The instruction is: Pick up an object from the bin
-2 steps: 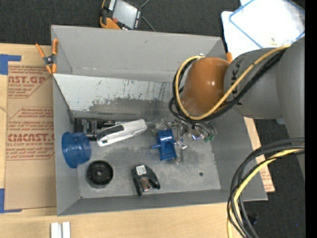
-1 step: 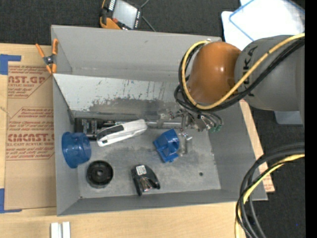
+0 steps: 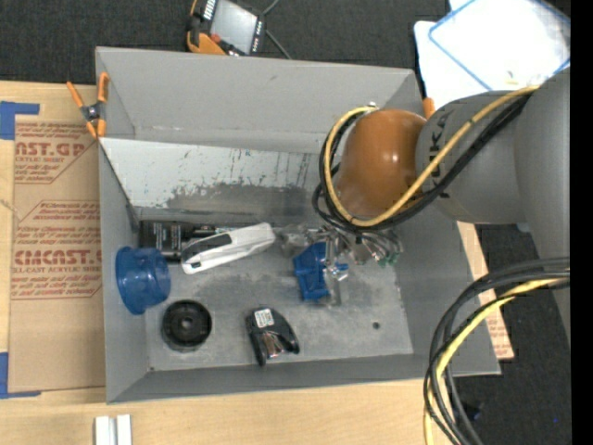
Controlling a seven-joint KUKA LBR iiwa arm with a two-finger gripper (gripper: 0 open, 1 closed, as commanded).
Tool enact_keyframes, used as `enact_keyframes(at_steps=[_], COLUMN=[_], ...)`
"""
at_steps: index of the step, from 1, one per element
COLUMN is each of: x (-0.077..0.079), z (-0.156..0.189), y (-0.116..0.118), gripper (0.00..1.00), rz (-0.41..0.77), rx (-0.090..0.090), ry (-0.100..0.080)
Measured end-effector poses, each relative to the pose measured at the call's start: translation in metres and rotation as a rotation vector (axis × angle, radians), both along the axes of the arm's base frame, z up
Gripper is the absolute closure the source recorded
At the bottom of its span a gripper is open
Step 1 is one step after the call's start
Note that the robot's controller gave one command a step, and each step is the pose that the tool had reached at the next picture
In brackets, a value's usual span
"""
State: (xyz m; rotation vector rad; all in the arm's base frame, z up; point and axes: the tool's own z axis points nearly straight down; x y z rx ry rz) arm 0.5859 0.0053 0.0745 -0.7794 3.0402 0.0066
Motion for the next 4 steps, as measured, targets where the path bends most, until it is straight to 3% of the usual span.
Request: enact_keyframes(at_steps=[1, 2, 4], x=[0.0046, 0.0024, 0.0026], z=[-0.0031, 0.0023, 0.0025], y=[-0.0061, 0.0003, 0.0004], gripper=[0.0, 1.0, 1.0], rz=[0.068, 0.004, 0.005], rx=[-0.003, 0.001, 0.001], ry=[-0.015, -0.006, -0.006])
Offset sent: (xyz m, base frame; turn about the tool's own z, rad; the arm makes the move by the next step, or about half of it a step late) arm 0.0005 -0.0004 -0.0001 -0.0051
